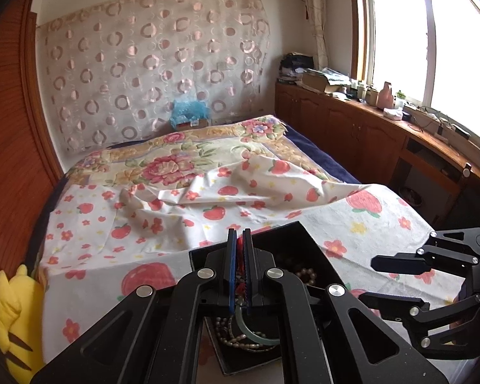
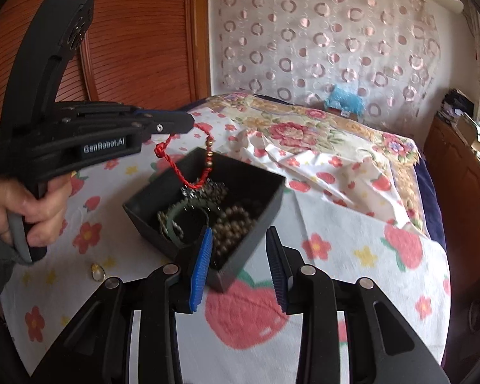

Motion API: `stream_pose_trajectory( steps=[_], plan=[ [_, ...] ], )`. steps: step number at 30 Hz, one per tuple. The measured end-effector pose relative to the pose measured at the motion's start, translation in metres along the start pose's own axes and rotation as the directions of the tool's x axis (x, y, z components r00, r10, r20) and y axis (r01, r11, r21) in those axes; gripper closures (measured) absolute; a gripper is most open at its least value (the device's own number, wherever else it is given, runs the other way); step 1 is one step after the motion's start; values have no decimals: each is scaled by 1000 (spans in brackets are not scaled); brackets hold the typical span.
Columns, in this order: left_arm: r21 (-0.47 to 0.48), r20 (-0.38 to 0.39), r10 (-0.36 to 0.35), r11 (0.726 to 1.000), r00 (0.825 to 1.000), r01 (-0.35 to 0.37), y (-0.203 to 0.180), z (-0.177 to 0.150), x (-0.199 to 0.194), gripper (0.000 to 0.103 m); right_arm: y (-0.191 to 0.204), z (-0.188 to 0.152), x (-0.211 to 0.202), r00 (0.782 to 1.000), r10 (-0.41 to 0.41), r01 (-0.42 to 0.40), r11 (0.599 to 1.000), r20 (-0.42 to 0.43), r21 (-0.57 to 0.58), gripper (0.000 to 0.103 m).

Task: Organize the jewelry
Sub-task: 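Drop the green earring into the box with the right gripper while the left gripper drops the red bracelet in, then grasp the small gold earring with the right gripper while the left gripper grasps the gold ring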

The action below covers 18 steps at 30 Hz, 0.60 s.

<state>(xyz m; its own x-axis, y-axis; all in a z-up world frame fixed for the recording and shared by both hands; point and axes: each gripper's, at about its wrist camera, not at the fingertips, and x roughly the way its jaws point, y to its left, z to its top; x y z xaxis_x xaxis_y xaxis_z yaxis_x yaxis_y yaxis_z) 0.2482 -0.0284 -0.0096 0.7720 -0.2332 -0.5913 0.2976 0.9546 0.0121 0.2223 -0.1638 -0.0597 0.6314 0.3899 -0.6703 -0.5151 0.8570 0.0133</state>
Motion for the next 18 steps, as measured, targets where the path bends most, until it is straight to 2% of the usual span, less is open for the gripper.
stream_pose_trajectory(
  steps=[2, 4, 8, 10, 18],
  plan=[
    [1, -4, 0, 1000, 1000, 0, -1, -2, -2, 94, -3, -7, -3, 1000, -8, 8, 1000, -5, 14, 66],
    [2, -4, -3, 1000, 1000, 3, -1, -4, -5, 83, -8, -18, -6, 1000, -5, 6, 999, -21, 40, 66],
    [12, -6, -15, 1000, 1000, 15, -5, -7, -11, 81, -8, -35, -9, 999, -15, 18, 998, -51, 56, 66],
    [16, -5, -25, 1000, 1000, 25, -7, -10, -15, 71, -5, -43, -11, 998, -19, 23, 998, -61, 55, 66],
    [44, -40, -37, 998, 998, 39, -12, -39, -32, 67, 5, -74, -12, 992, -7, 14, 999, -129, 52, 66]
  ],
)
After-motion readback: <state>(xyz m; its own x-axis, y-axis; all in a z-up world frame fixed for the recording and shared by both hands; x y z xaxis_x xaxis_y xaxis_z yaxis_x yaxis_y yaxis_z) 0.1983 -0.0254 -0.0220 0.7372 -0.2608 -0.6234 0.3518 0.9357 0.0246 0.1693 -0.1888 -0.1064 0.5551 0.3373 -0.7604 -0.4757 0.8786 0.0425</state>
